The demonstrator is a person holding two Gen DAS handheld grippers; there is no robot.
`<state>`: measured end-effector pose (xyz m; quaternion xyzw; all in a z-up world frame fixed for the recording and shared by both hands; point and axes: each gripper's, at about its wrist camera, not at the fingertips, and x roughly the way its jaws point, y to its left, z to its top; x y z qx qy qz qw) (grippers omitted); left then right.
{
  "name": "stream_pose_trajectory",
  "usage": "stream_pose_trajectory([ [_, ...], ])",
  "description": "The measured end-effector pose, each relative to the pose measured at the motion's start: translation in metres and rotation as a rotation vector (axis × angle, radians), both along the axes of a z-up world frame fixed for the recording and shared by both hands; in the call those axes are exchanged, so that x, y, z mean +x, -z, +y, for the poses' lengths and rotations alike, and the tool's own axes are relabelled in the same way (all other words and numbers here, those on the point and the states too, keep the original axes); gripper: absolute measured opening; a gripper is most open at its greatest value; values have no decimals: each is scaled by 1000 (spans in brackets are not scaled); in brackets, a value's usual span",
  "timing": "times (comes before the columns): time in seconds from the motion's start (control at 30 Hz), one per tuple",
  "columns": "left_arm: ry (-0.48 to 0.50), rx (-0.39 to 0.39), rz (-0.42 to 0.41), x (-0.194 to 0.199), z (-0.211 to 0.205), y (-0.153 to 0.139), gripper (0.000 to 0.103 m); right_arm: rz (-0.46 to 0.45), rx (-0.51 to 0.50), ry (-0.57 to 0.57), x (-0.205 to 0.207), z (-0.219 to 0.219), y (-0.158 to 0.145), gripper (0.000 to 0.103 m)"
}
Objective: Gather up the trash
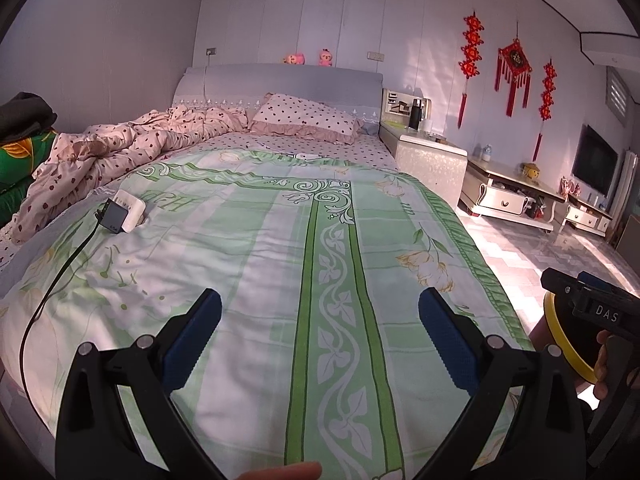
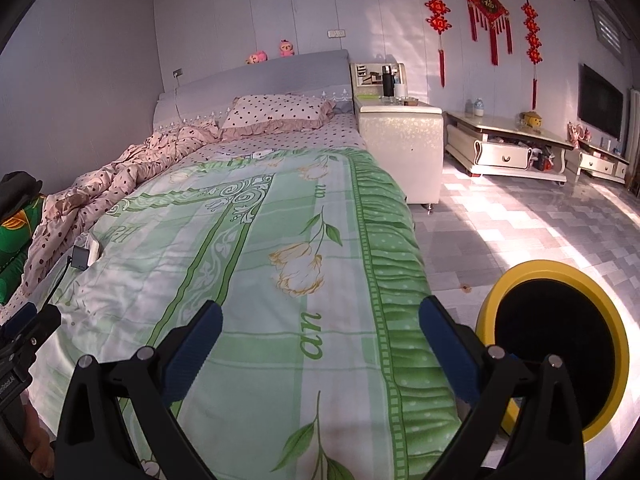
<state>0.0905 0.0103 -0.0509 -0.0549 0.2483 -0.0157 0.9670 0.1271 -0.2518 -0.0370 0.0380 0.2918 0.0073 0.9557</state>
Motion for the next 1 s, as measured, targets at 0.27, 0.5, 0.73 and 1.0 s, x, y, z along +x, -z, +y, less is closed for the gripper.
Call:
stream_pose_trajectory([
  [0.27,18,-12,-64,-30,-11,-24,95,-128,-18,47,-37,-1,-26,95],
  [0.5,23,-17,-106,-51,-17,-40,95,-175,-18,40,-59,3,-37,95],
  [0.73,39,-25,-153,-72,-24,-49,95,-192,-1,44,-71,4,-38,95],
  [1.0,59,-36,-183,-83,-28,-58,95,-226,-12,35,-78,10,-41,95],
])
